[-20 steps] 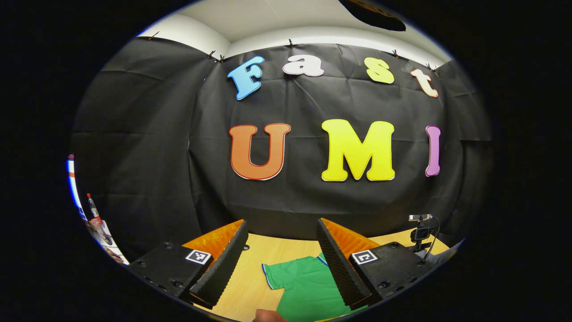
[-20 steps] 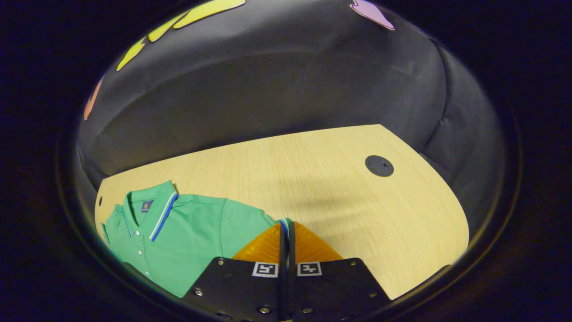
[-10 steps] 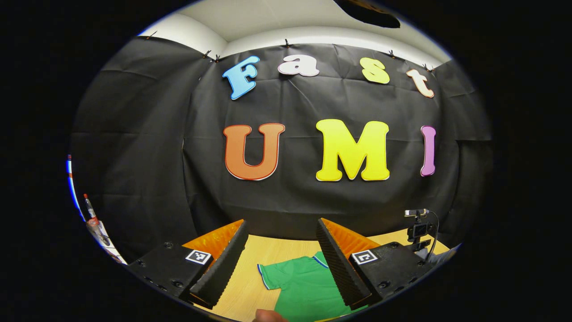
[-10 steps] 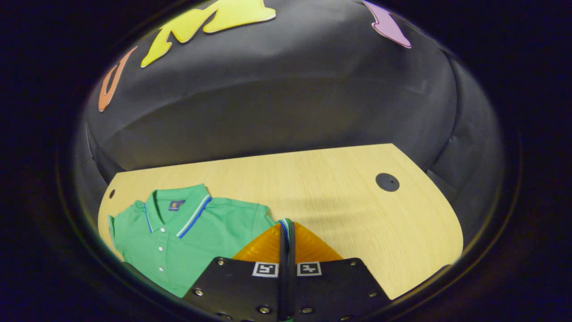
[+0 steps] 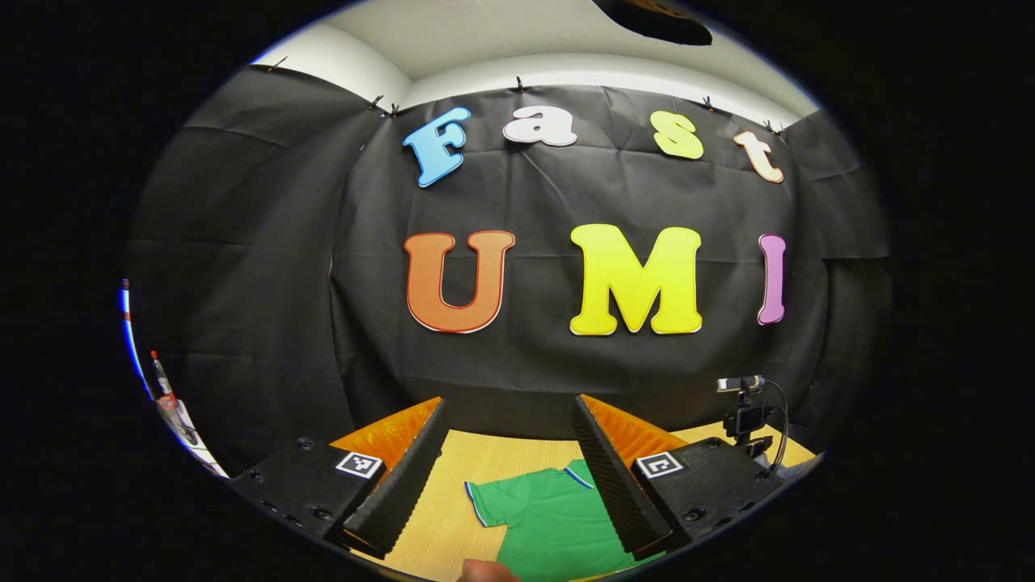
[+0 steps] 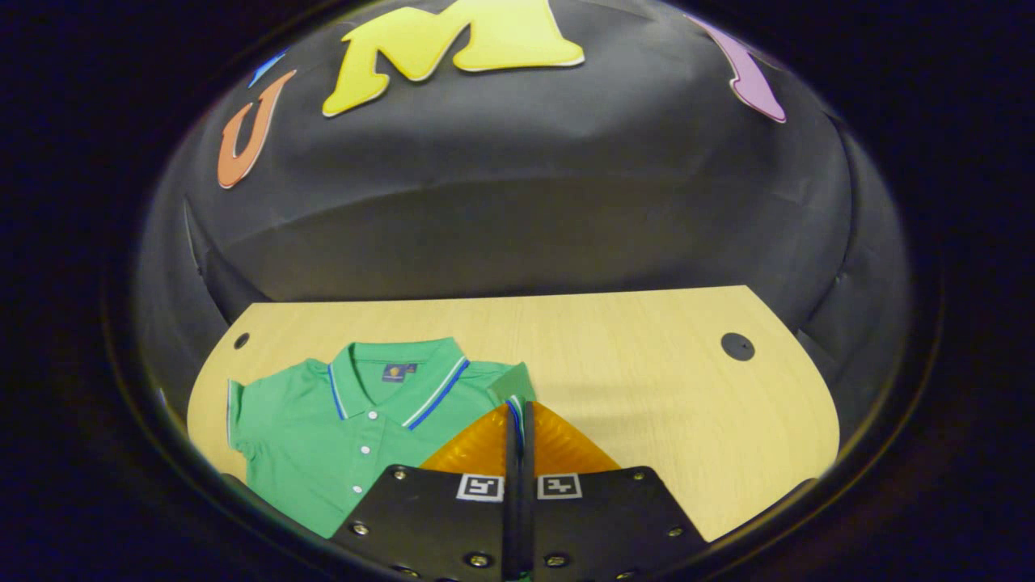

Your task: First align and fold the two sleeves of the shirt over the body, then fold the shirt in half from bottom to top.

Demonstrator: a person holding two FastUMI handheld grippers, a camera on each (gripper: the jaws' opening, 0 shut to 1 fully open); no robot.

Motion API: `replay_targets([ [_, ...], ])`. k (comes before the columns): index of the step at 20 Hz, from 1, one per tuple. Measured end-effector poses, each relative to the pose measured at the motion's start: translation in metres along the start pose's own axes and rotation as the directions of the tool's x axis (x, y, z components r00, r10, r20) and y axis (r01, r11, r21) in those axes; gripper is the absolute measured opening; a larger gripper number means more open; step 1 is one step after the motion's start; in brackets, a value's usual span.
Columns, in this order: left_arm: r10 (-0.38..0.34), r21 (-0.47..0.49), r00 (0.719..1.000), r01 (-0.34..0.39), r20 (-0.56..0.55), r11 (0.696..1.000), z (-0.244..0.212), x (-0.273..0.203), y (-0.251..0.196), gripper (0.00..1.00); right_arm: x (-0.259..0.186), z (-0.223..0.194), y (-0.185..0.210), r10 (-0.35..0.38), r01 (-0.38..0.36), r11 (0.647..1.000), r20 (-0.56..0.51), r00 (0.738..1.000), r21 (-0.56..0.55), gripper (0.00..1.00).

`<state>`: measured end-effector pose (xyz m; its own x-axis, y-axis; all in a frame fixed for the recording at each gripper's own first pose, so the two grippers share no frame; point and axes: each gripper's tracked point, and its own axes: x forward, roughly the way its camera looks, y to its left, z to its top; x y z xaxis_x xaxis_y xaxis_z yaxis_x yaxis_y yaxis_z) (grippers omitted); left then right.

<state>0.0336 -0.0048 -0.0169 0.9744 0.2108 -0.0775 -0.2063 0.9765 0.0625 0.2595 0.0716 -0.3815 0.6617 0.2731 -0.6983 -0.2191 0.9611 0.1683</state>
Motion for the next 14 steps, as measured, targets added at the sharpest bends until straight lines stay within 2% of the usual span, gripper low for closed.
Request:
replay_targets([
  [11,0.034,-0.009,0.999,-0.034,0.003,0.999,0.004,-0.007,0.017,0.98,0.003,-0.021,0.039,0.041,-0.043,0.998,-0.044,0.998,-0.045,0.01],
  [13,0.034,-0.013,0.999,-0.034,-0.01,0.999,0.0,-0.006,0.016,0.98,0.005,-0.029,0.05,0.084,-0.087,0.996,-0.071,0.994,-0.037,0.01],
  [14,0.035,-0.019,0.999,-0.035,-0.017,0.999,-0.003,-0.006,0.015,0.98,0.005,-0.034,0.053,0.106,-0.109,0.993,-0.086,0.991,-0.033,0.17],
])
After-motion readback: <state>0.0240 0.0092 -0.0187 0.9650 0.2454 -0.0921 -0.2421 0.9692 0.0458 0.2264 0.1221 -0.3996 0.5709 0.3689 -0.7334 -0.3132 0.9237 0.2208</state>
